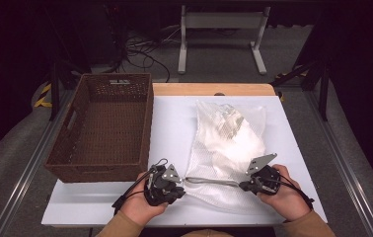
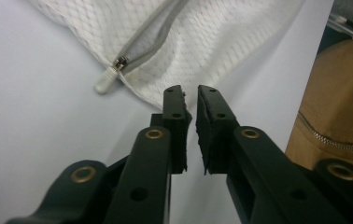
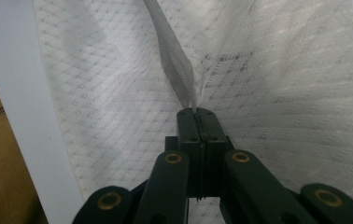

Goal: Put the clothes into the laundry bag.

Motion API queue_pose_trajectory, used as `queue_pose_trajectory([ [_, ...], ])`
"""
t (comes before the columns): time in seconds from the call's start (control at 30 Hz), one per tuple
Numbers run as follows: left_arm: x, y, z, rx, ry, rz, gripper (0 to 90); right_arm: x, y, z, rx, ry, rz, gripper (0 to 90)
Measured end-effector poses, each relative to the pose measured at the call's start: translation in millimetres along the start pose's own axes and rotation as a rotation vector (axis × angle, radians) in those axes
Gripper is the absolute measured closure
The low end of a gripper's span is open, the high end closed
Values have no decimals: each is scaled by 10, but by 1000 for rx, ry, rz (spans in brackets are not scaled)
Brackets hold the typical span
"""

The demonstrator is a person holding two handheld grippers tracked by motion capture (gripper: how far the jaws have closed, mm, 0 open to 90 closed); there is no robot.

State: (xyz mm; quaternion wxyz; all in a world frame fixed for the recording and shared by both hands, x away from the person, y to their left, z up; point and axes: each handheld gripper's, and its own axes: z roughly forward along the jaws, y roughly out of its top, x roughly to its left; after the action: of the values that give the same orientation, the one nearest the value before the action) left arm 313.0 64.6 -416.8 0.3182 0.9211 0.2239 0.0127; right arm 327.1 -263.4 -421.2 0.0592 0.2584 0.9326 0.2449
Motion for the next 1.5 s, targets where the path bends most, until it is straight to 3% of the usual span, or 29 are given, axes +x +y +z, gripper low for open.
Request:
queue_pose_trajectory([
  [0.13, 74, -3, -82, -68, 16, -61, 743, 3, -2, 12, 5, 2, 3, 900],
  [0.27, 156, 5, -85, -102, 63, -117, 708, -5, -1, -35, -33, -9, 21, 894],
  [0.3, 182, 7, -75, -112, 91, -122, 698, -7, 2, -54, -47, -16, 15, 892],
  [0.43, 225, -5, -61, -120, 119, -140, 666, -5, 15, -133, -87, -36, 16, 875],
  [0.73, 272, -21, 8, -109, 135, -144, 610, 13, 33, -291, -118, -55, -4, 781],
  [0.97, 275, -50, -8, -113, 134, -146, 597, 88, 137, -426, -198, -69, -9, 727],
  [1.23, 270, -89, 10, -98, 137, -148, 596, 118, 290, -368, -237, -53, -16, 705],
  [1.5, 262, -158, -20, -97, 144, -163, 603, 163, 494, -203, -252, -13, -48, 685],
])
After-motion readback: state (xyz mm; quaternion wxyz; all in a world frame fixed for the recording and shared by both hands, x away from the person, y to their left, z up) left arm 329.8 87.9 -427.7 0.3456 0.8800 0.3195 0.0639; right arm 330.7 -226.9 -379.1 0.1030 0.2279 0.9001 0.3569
